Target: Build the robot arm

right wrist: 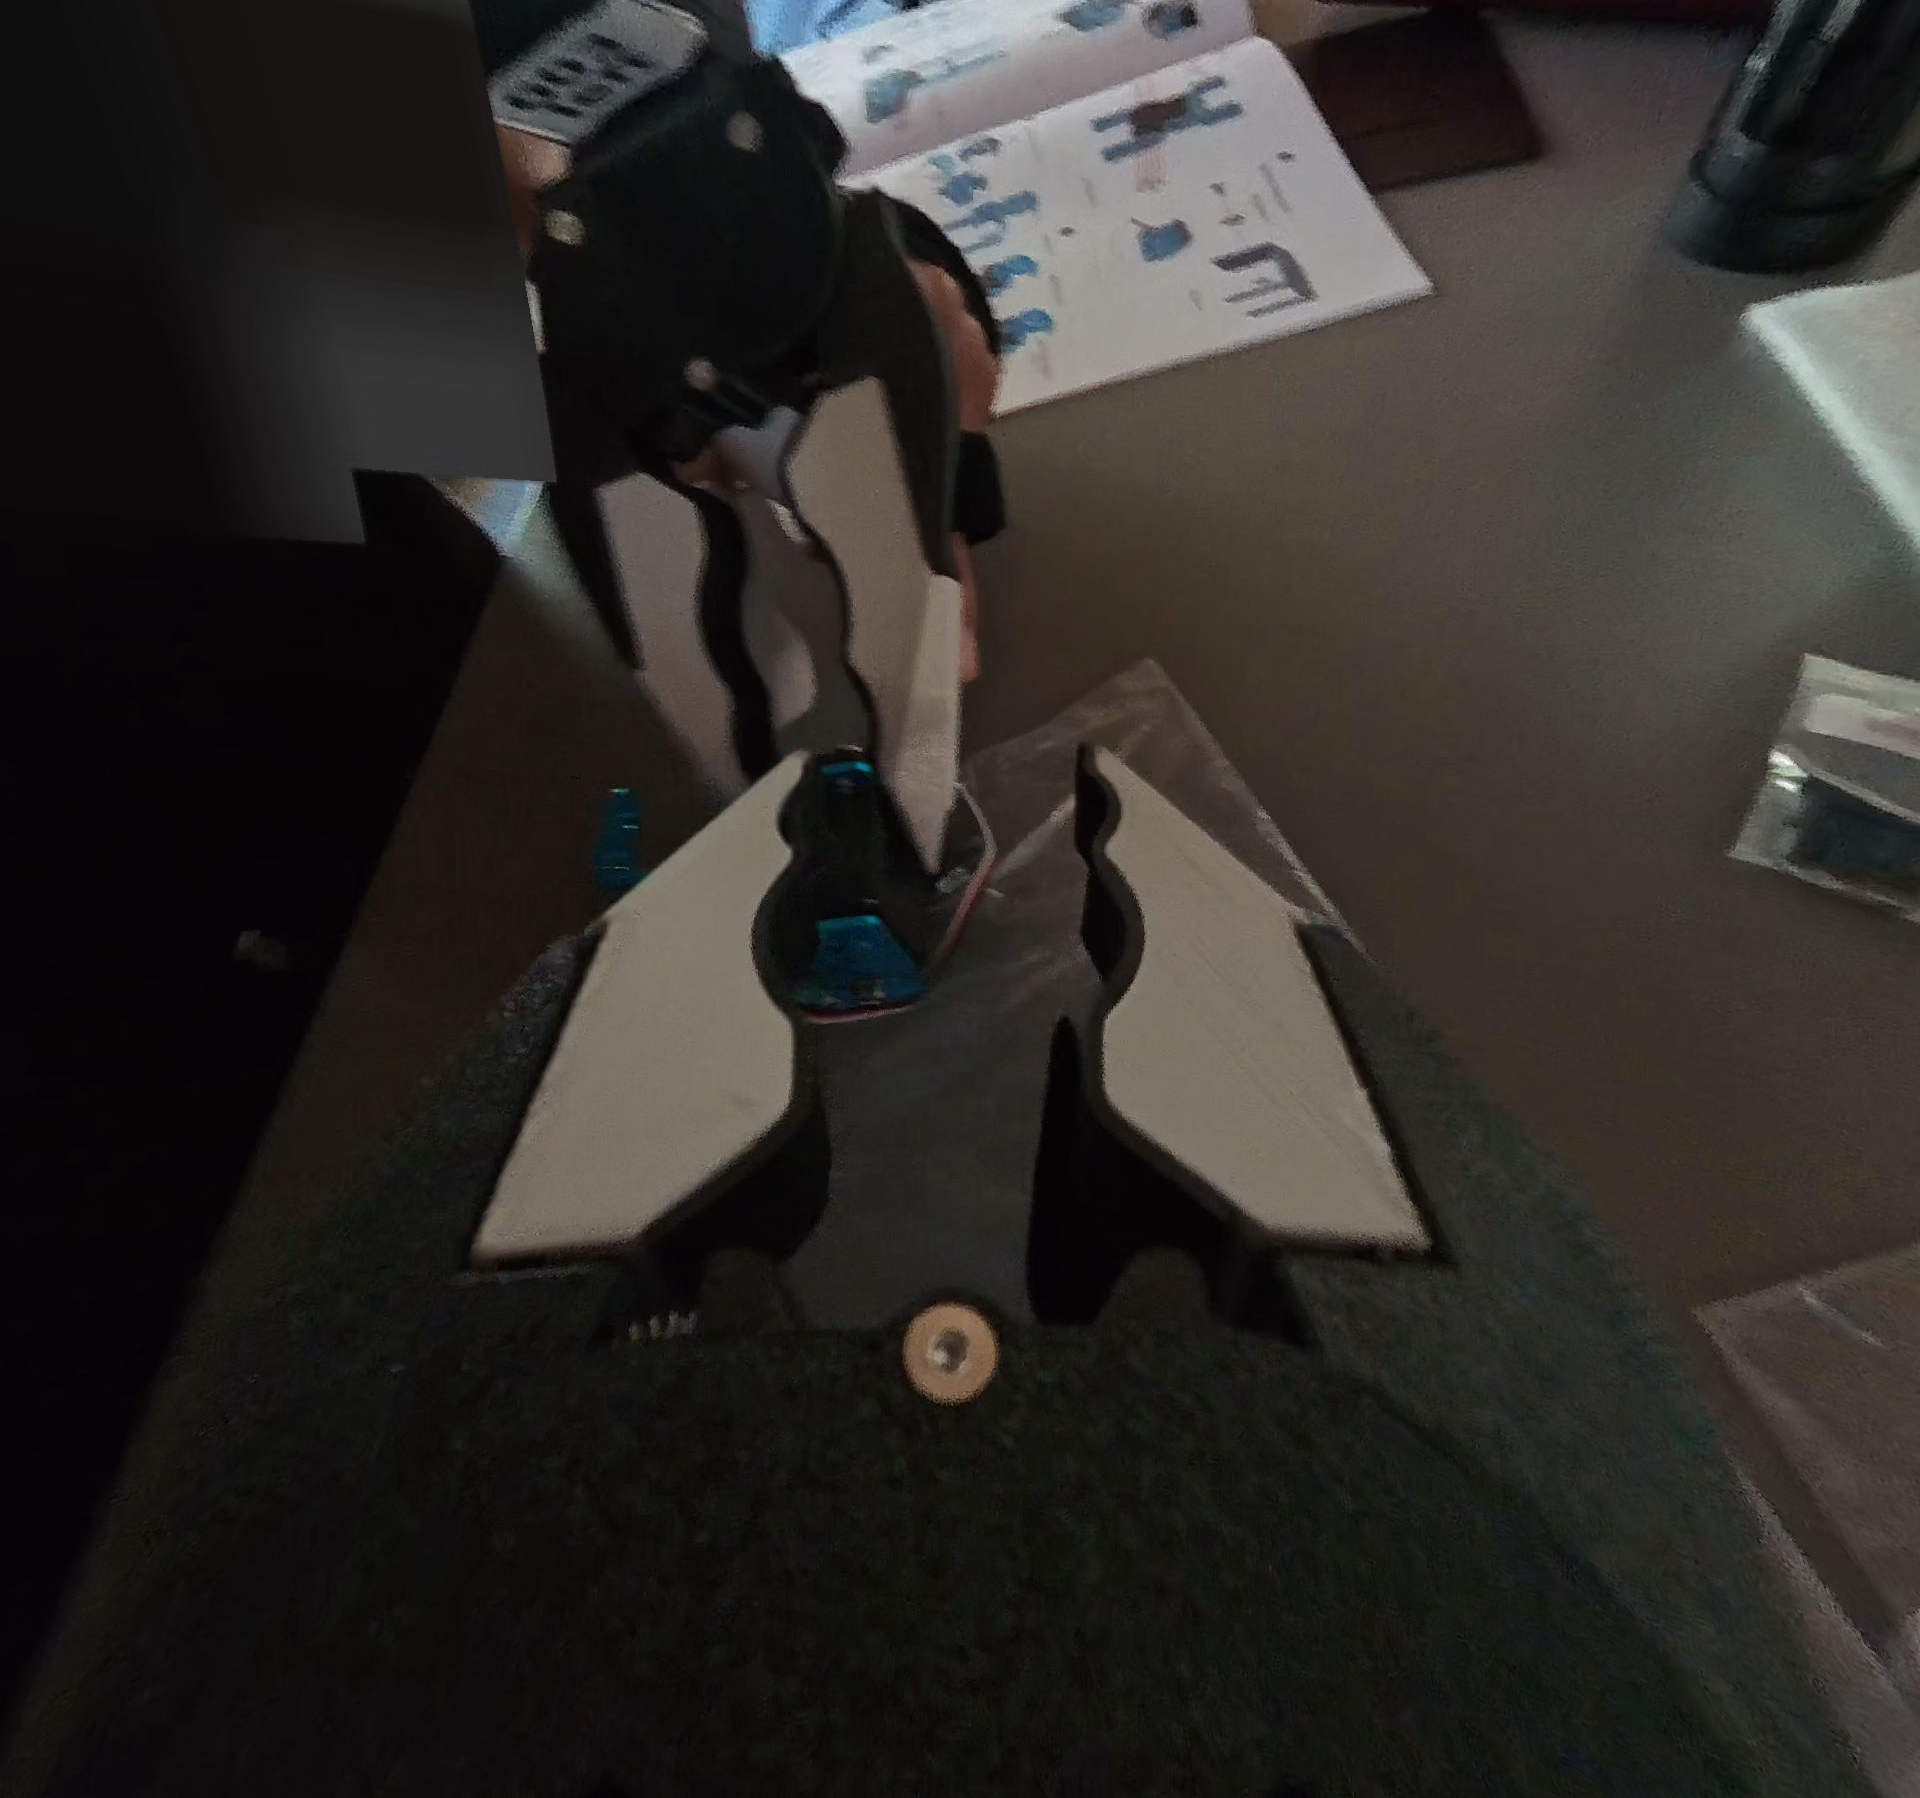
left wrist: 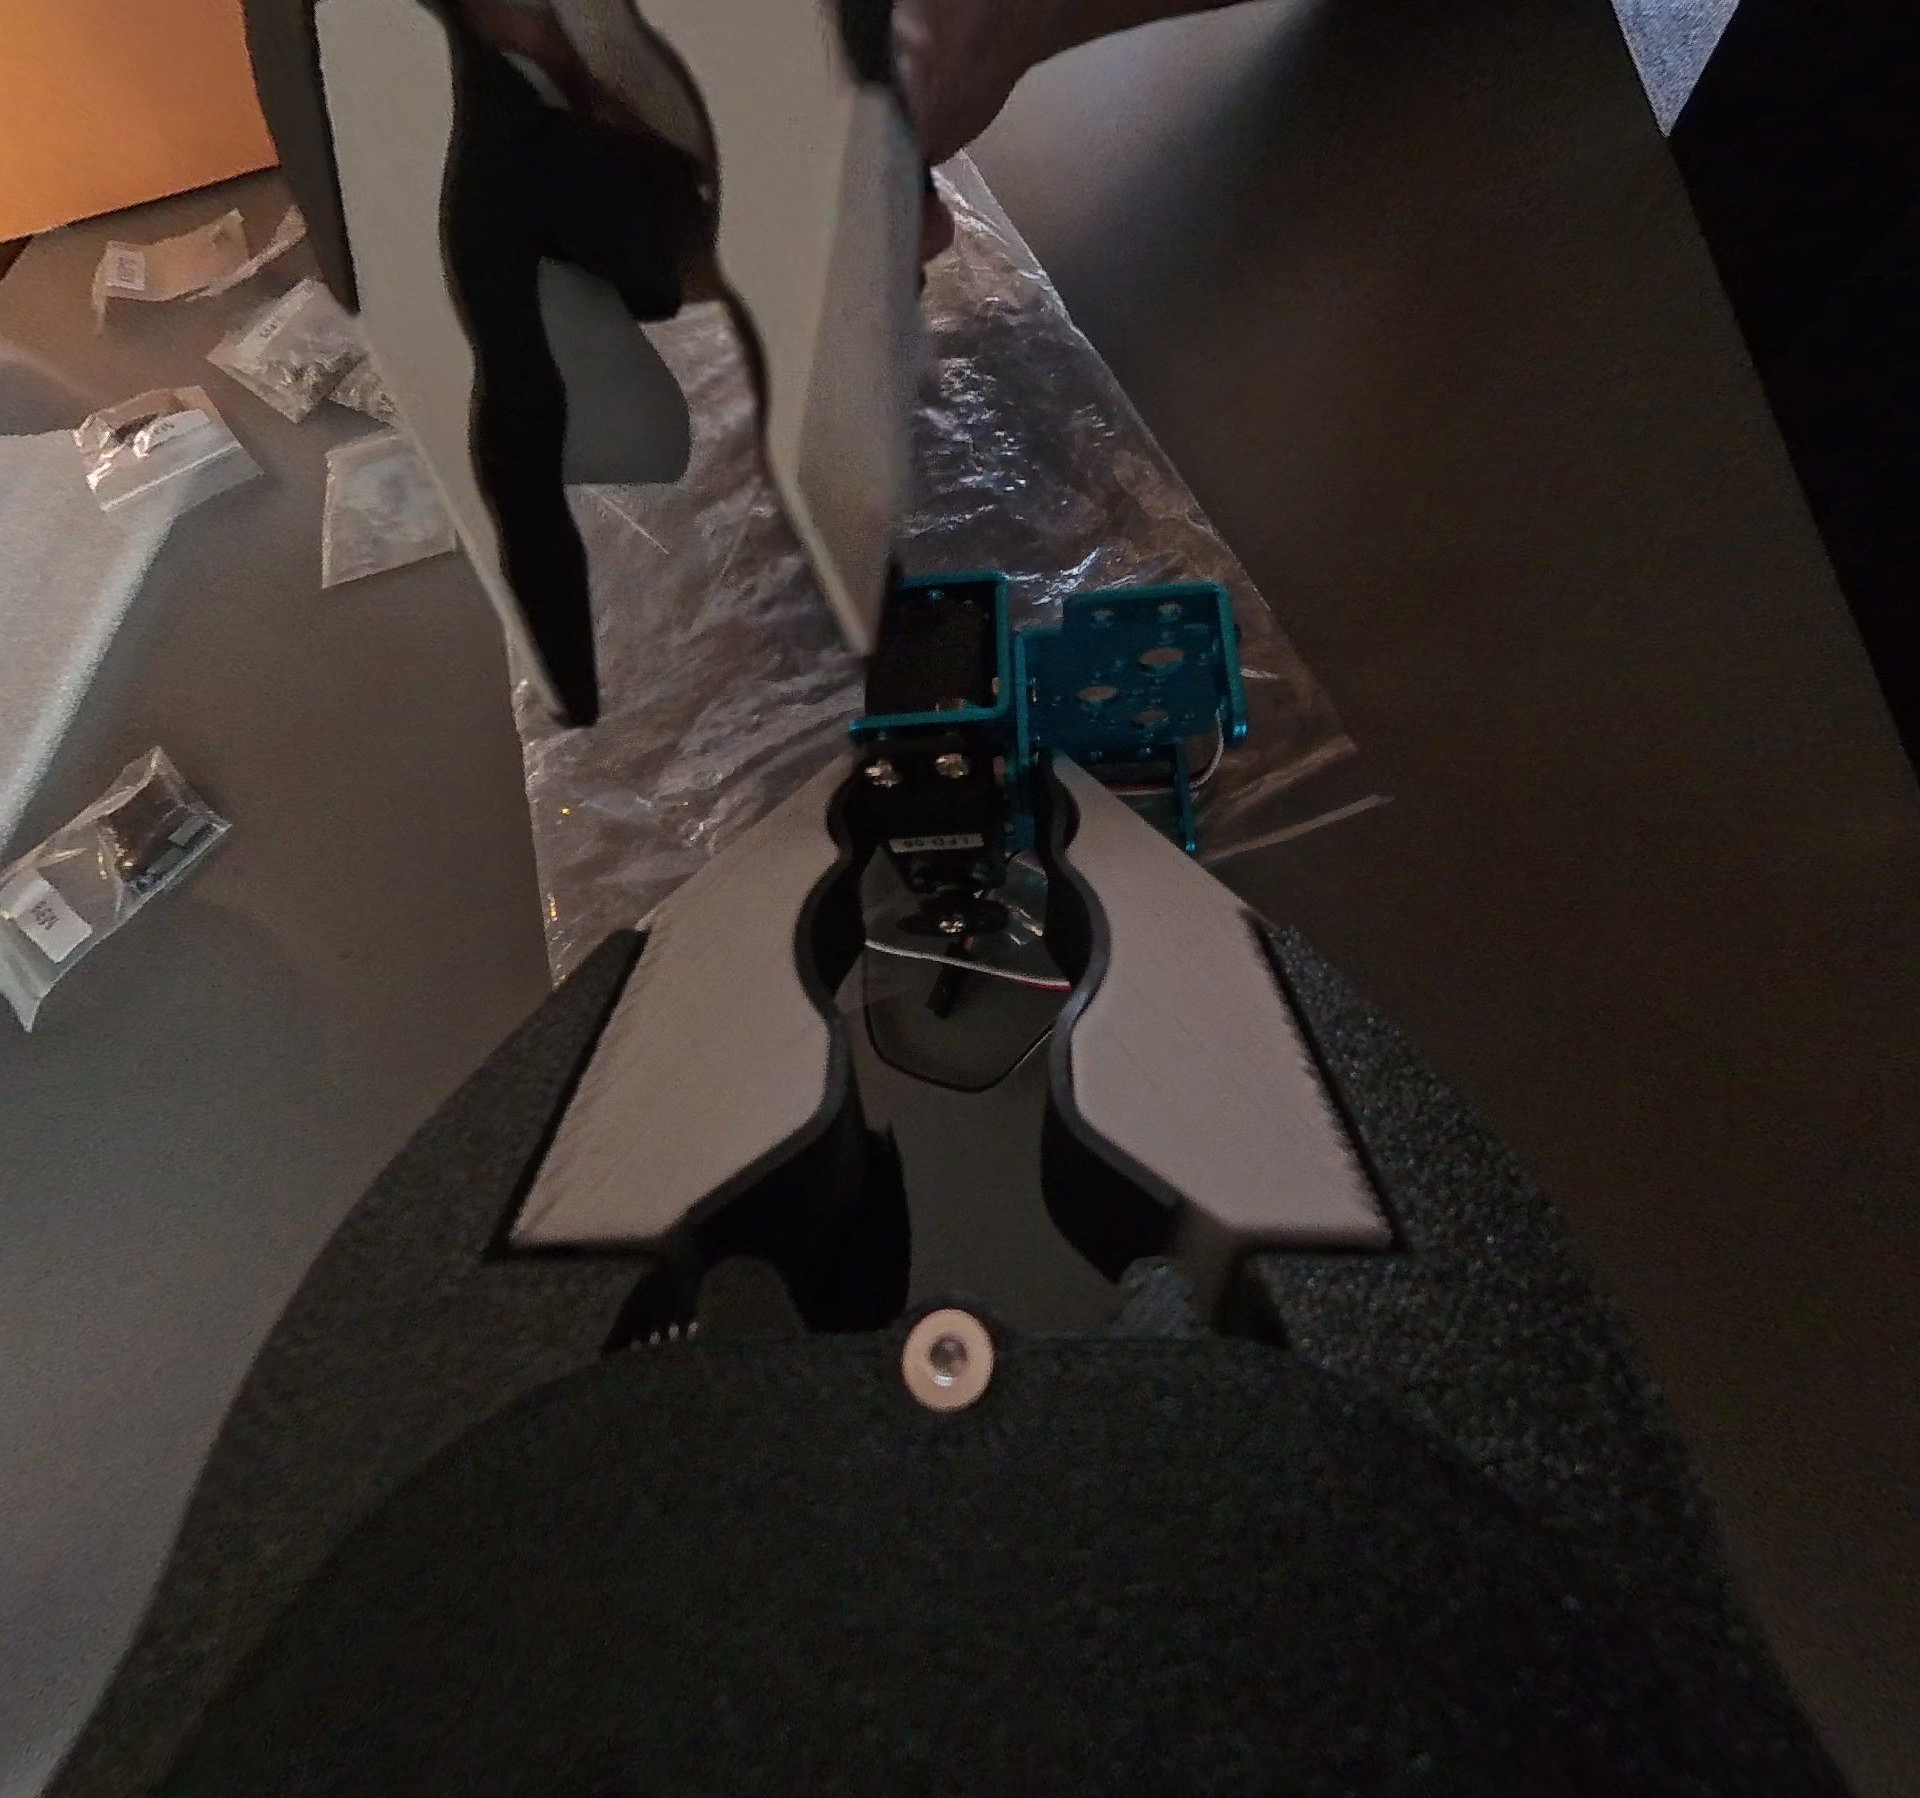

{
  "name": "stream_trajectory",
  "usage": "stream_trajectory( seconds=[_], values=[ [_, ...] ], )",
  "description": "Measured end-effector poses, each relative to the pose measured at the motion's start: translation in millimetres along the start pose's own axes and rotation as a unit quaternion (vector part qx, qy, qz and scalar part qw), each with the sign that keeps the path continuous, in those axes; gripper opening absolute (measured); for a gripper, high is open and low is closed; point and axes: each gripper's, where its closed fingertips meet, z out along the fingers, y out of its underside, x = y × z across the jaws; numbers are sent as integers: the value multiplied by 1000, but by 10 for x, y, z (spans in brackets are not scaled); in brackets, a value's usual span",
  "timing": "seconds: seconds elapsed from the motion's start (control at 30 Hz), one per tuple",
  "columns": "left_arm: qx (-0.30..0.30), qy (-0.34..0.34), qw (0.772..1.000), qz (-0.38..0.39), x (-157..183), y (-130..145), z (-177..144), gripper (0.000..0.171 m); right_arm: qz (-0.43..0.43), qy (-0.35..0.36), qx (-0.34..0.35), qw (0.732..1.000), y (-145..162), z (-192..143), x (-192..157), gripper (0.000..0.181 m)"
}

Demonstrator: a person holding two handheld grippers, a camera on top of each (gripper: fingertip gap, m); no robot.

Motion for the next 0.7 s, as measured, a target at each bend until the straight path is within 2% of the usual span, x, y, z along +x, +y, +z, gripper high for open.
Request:
stream_trajectory(
  seconds=[0.07, 0.1, 0.2, 0.4, 0.57, 0.7],
  values=[
    [0, 0, 1000, 0, 0, 0, 0, 29, 3, -31, -13, 999, 30, 11, -111, 43],
    [0, 0, 1000, 0, 0, 0, 0, 30, -1, -33, -30, 999, 85, 27, -127, 35],
    [0, 0, 1000, 0, 0, 0, 0, 29, 0, -40, -48, 998, 138, 67, -168, 30],
    [0, 0, 1000, 0, 0, 0, 0, 29, 13, -47, -50, 998, 129, 80, -186, 28],
    [0, 1, 1000, 0, 2, 1, 0, 29, 23, -77, -44, 996, 126, 88, -264, 16],
    [-1, -1, 1000, 0, 2, 3, -2, 29, 36, -83, -42, 995, 129, 94, -256, 17]
  ],
)
